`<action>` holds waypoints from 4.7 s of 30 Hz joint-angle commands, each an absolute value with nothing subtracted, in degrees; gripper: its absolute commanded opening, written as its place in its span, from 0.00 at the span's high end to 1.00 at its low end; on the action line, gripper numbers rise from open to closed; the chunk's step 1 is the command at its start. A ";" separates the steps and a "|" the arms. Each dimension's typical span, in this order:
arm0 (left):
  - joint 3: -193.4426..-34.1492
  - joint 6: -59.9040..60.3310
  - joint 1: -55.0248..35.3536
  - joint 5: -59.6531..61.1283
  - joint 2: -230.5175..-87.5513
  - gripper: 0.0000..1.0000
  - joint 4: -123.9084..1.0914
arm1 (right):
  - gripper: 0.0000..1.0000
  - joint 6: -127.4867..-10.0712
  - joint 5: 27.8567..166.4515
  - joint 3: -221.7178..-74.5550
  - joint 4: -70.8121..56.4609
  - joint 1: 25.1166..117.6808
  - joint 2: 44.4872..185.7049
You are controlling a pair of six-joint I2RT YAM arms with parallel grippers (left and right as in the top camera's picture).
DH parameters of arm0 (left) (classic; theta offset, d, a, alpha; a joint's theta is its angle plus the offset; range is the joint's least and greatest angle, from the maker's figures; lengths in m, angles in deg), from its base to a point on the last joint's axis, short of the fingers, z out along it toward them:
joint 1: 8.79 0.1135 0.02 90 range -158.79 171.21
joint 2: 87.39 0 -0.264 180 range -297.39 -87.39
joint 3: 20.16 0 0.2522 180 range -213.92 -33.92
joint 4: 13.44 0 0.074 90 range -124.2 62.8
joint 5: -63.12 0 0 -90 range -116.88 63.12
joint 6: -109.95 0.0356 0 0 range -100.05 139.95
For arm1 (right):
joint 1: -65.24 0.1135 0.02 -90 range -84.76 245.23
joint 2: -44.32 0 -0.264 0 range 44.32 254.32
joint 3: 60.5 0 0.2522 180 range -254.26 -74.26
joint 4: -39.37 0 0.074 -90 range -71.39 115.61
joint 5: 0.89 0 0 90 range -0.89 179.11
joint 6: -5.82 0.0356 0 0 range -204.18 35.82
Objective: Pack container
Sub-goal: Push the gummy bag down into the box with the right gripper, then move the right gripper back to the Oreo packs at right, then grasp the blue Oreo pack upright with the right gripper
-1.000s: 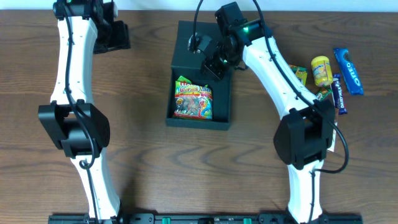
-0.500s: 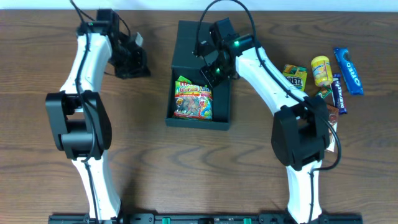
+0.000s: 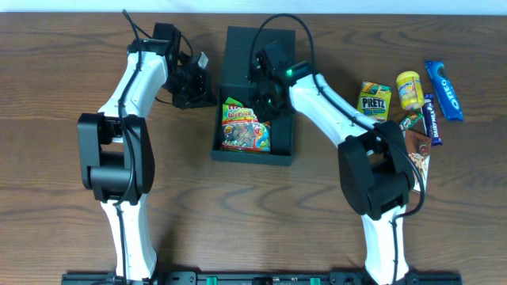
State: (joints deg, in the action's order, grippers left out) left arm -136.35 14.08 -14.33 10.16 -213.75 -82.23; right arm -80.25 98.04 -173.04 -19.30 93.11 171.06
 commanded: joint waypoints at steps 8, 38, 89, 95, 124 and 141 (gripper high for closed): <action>-134.39 11.98 -14.85 10.62 -212.97 0.94 -80.72 | 0.99 -77.37 99.59 -169.50 -13.28 95.76 171.00; -134.14 12.03 -14.85 10.18 -212.97 0.94 -81.16 | 0.99 -76.56 100.07 -169.96 -31.10 95.54 169.16; -134.14 12.03 -14.87 8.50 -212.97 0.94 -83.43 | 0.95 -101.19 84.60 -180.65 -24.26 42.38 163.30; -134.14 12.03 -14.87 8.50 -212.97 0.94 -84.46 | 0.32 -108.32 88.77 -180.65 -21.13 40.15 167.39; -134.14 10.50 -14.85 8.47 -212.97 0.93 -85.57 | 0.15 -114.70 94.11 -180.65 -10.92 36.18 179.30; -134.14 10.48 -14.85 7.23 -212.97 0.93 -85.51 | 0.19 -114.44 95.77 -180.63 -9.02 35.74 179.45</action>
